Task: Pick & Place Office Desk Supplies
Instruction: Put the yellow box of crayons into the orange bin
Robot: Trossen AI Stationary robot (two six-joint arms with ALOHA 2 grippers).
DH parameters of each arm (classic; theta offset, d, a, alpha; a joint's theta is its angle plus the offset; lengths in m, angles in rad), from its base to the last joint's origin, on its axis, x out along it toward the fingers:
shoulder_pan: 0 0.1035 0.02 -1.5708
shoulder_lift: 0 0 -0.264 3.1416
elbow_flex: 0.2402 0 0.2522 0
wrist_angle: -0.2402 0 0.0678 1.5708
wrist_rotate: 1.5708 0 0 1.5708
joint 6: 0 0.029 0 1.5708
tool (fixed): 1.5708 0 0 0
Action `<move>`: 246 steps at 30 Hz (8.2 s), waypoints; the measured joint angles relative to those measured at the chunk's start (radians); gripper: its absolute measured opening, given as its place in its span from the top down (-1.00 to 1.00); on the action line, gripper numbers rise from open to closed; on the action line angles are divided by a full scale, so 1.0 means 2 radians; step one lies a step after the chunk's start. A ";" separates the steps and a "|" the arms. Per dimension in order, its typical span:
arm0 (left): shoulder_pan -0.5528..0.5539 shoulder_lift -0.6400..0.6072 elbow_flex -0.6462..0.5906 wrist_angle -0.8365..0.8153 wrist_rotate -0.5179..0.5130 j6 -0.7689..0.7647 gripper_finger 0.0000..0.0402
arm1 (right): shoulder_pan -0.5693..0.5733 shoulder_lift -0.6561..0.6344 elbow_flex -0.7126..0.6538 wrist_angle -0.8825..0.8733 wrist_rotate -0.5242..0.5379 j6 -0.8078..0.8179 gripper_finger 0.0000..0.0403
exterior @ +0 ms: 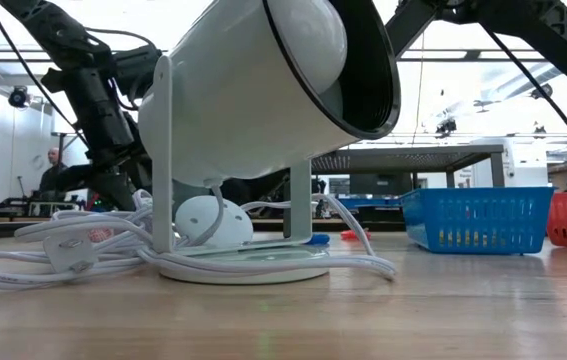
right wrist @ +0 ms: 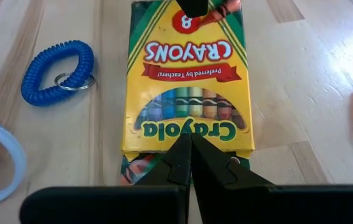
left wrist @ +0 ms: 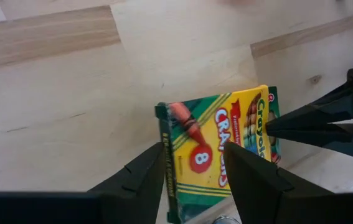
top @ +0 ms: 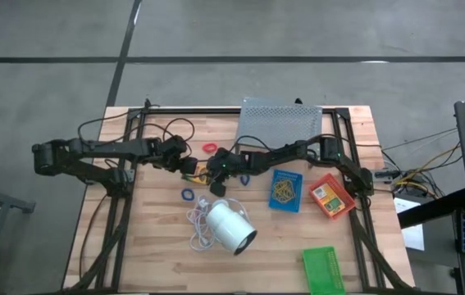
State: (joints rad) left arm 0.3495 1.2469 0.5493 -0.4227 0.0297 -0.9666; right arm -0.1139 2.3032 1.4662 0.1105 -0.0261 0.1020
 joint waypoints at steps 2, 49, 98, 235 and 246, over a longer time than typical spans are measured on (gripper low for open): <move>0.000 0.000 -0.003 0.002 -0.001 -0.002 0.15 | 0.000 0.000 0.000 -0.001 0.000 0.000 0.96; 0.006 -0.002 -0.135 0.278 0.114 -0.054 0.73 | 0.000 0.000 -0.002 -0.006 -0.001 -0.004 0.96; 0.005 -0.140 -0.137 0.306 0.110 -0.020 0.79 | 0.046 -0.122 -0.006 -0.084 0.159 -0.067 0.96; -0.079 0.156 0.236 0.336 0.194 0.579 0.78 | 0.229 -0.678 -0.383 -0.026 0.316 0.010 -0.05; -0.079 0.156 0.236 0.341 0.194 0.594 0.78 | 0.189 -0.609 -0.383 0.027 0.316 -0.005 -0.04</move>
State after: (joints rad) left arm 0.1913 1.5589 1.0218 0.2600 0.4187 0.2211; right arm 0.2638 1.0855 0.6994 0.1638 0.6052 0.0921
